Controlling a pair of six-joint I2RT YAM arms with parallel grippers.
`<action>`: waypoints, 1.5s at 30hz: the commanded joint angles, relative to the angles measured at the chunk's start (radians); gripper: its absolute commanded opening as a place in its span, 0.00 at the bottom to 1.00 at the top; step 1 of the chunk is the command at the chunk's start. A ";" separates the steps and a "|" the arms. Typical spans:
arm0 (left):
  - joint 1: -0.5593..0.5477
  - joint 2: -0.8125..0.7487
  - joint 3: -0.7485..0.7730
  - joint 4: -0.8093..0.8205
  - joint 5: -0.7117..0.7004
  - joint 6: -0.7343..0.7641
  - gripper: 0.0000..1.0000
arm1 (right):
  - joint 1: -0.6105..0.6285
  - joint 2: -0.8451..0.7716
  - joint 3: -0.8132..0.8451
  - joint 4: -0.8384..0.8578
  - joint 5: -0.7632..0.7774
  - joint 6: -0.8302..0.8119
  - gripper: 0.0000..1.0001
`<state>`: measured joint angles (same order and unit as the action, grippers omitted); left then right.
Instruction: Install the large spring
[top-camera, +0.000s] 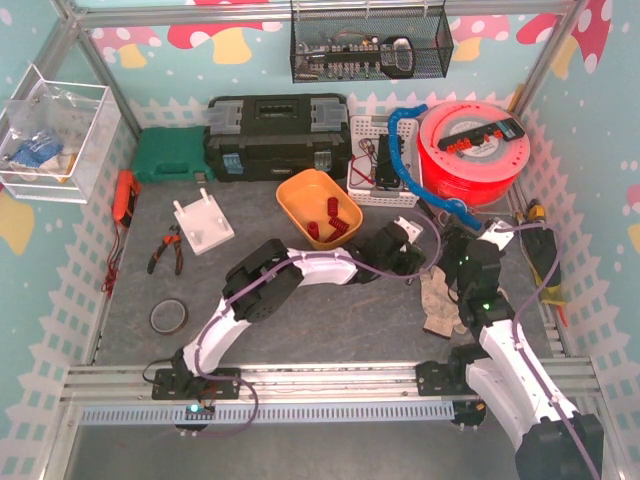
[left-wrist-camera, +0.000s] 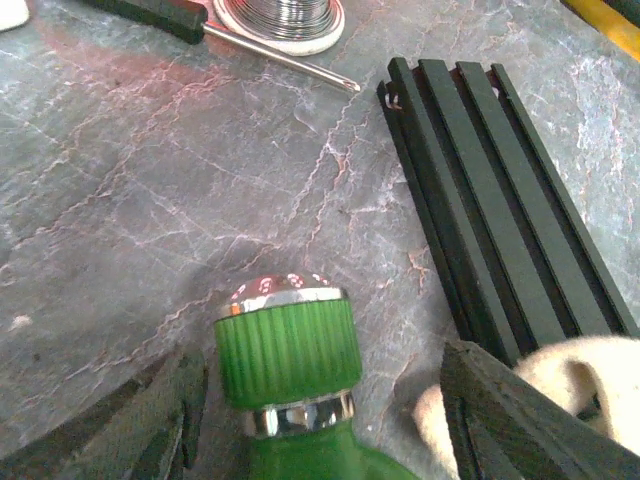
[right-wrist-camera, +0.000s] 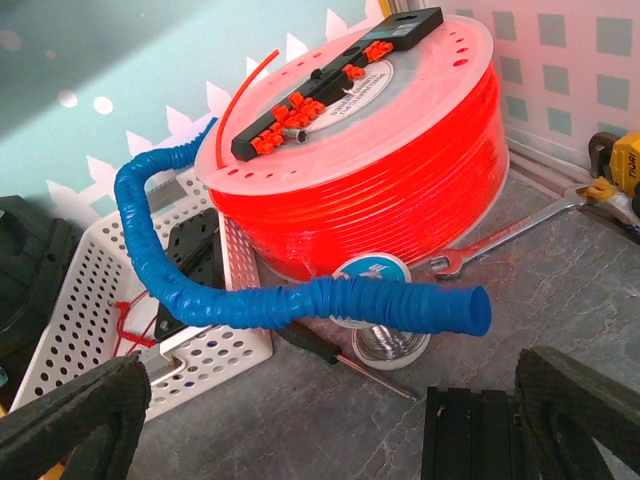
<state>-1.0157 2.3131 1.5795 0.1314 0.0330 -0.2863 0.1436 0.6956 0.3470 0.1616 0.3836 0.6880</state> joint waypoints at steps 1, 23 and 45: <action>-0.018 -0.110 -0.042 -0.010 -0.067 -0.007 0.68 | -0.005 -0.013 -0.011 0.023 -0.006 -0.012 0.99; 0.128 -0.560 -0.339 -0.238 -0.466 -0.034 0.99 | 0.030 0.212 0.027 0.145 -0.453 -0.162 0.93; 0.369 -0.443 -0.158 -0.626 -0.140 0.180 0.61 | 0.307 0.399 0.103 0.196 -0.298 -0.294 0.92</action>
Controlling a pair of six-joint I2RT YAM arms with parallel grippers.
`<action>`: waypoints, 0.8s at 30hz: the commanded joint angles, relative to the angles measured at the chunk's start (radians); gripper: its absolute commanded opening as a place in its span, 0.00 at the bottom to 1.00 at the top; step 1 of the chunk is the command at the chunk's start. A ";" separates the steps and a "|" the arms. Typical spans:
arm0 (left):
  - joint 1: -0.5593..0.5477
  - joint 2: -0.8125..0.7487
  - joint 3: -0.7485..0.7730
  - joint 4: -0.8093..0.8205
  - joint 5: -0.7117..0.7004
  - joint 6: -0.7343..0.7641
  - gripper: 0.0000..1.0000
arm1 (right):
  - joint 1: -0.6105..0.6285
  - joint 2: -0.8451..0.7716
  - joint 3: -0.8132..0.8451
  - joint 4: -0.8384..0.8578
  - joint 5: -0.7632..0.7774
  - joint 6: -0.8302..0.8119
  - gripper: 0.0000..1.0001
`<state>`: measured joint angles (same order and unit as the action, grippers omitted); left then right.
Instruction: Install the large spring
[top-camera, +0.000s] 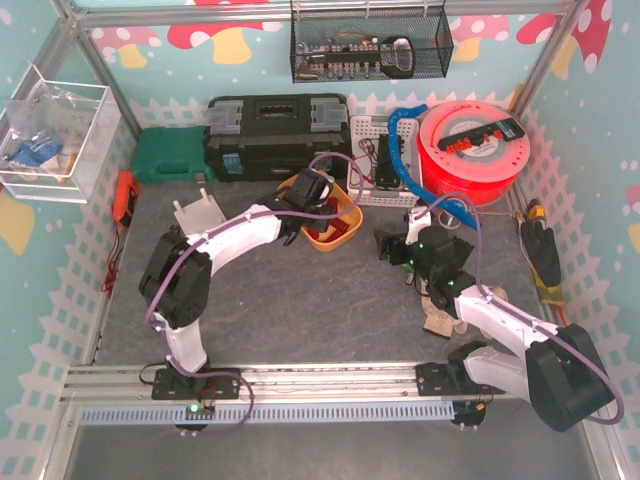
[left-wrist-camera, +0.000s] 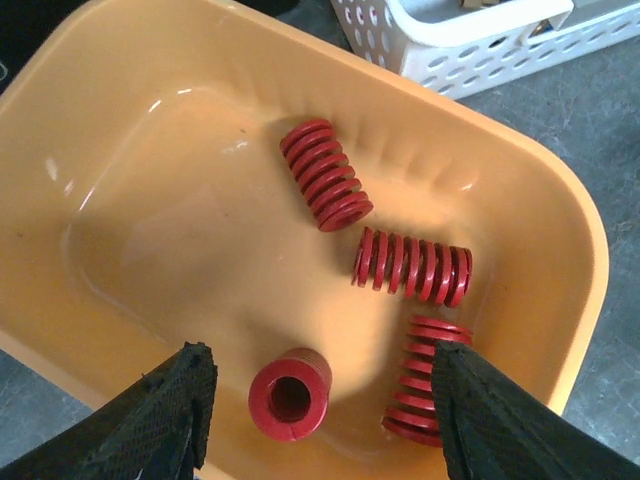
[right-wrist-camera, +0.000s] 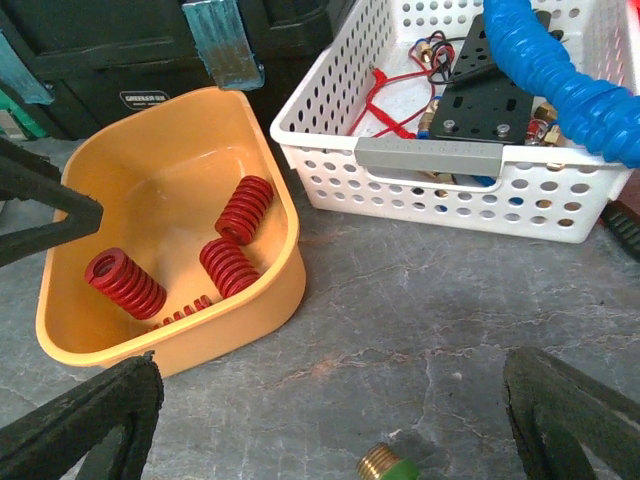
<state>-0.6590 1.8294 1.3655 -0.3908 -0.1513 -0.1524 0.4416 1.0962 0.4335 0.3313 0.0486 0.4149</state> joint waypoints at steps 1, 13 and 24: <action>0.015 0.049 0.066 -0.119 0.045 0.051 0.61 | 0.009 -0.004 0.017 0.023 0.043 -0.021 0.92; 0.049 0.123 0.153 -0.194 0.056 0.112 0.57 | 0.012 -0.025 0.014 0.009 0.071 -0.019 0.92; 0.062 0.165 0.190 -0.247 0.078 0.126 0.53 | 0.012 -0.030 0.014 0.004 0.092 -0.021 0.92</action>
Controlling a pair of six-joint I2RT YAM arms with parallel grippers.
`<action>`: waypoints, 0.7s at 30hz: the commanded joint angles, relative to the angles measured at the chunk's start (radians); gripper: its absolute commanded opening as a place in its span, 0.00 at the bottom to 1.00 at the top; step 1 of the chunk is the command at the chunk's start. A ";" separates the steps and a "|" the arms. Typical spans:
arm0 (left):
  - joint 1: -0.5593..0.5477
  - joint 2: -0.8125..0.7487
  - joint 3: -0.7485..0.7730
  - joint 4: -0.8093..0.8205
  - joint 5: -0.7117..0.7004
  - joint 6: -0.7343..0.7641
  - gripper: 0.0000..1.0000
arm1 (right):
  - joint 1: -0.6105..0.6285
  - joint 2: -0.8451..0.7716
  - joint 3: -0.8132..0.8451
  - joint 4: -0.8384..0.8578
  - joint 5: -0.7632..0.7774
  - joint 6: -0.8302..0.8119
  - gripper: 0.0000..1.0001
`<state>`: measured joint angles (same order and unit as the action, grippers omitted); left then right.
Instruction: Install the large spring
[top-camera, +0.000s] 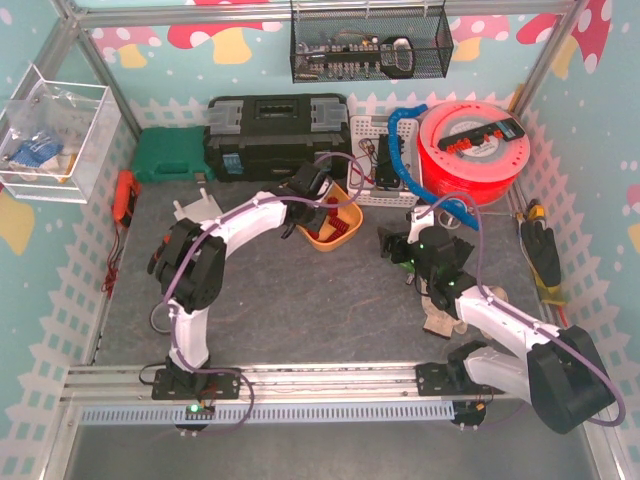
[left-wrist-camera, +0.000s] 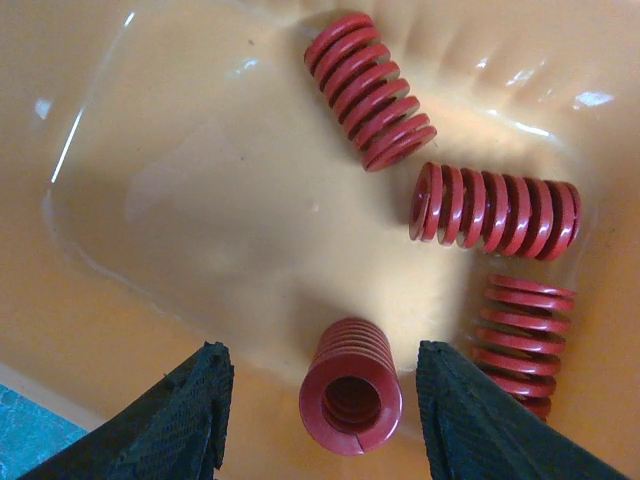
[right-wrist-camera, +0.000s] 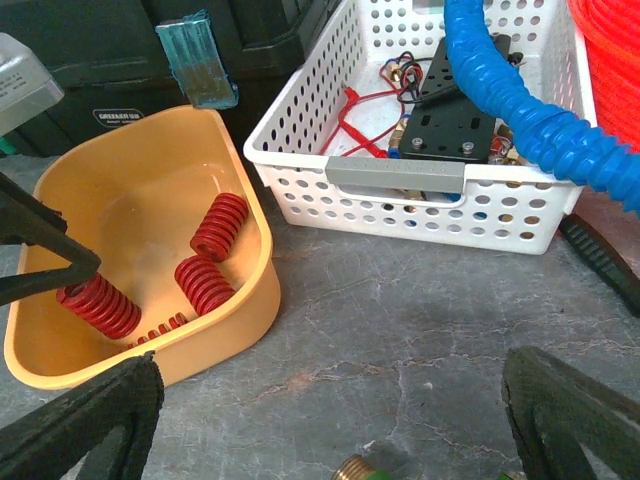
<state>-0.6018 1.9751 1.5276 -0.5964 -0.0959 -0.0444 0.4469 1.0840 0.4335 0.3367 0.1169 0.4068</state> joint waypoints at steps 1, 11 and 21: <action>0.005 0.022 0.028 -0.047 0.023 0.020 0.53 | 0.007 -0.020 0.014 -0.002 0.025 -0.013 0.92; 0.007 0.050 0.042 -0.073 0.027 0.028 0.53 | 0.009 -0.020 0.012 -0.004 0.035 -0.014 0.92; 0.007 0.080 0.060 -0.104 0.024 0.029 0.50 | 0.009 -0.022 0.013 -0.006 0.041 -0.016 0.92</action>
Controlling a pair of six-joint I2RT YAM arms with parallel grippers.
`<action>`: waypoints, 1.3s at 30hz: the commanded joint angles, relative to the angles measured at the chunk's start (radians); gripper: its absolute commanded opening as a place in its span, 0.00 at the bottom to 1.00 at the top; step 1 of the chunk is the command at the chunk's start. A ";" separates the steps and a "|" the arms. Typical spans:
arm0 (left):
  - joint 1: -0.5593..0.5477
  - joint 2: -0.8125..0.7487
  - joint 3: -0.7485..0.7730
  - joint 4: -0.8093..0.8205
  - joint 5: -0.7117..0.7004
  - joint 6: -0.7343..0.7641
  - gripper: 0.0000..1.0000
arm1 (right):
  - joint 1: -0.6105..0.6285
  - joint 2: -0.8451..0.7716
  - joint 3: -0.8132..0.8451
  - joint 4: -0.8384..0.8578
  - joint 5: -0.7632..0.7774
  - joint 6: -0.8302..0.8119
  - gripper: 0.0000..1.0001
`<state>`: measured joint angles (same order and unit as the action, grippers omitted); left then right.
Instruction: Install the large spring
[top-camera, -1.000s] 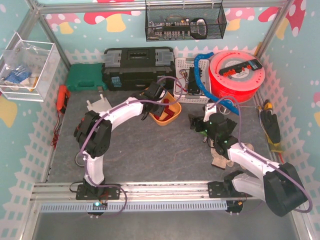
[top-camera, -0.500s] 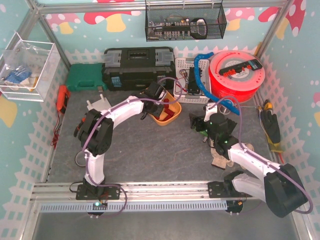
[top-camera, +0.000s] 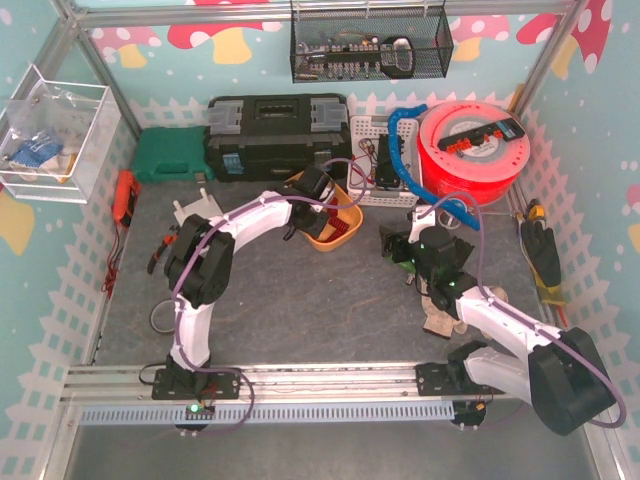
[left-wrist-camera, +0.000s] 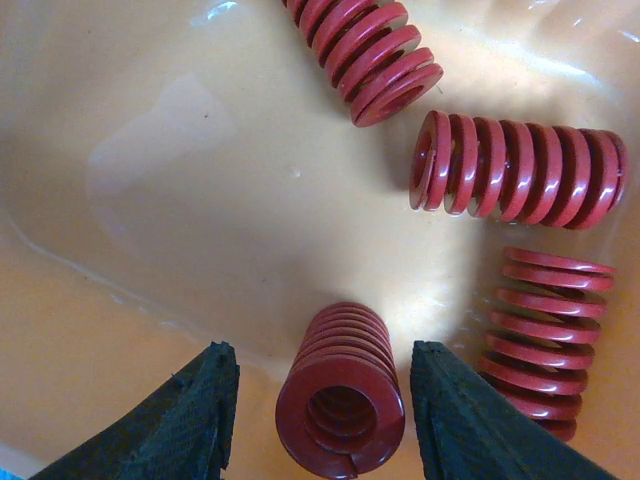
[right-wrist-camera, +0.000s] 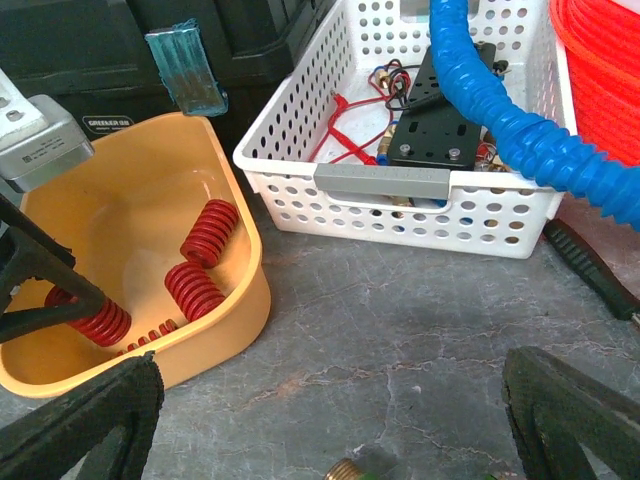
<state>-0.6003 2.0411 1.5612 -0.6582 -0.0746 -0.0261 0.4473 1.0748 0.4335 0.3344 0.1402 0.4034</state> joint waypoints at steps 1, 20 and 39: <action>0.005 0.013 0.027 -0.041 0.003 0.012 0.50 | 0.008 -0.013 0.013 -0.003 0.017 -0.012 0.92; 0.005 0.047 0.059 -0.100 -0.039 0.098 0.46 | 0.010 -0.022 0.014 -0.007 0.023 -0.012 0.92; 0.009 0.089 0.153 -0.120 -0.037 0.123 0.30 | 0.012 -0.026 0.014 -0.014 0.044 -0.018 0.92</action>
<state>-0.5995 2.1284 1.6699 -0.7479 -0.0990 0.0845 0.4526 1.0573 0.4335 0.3176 0.1680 0.3962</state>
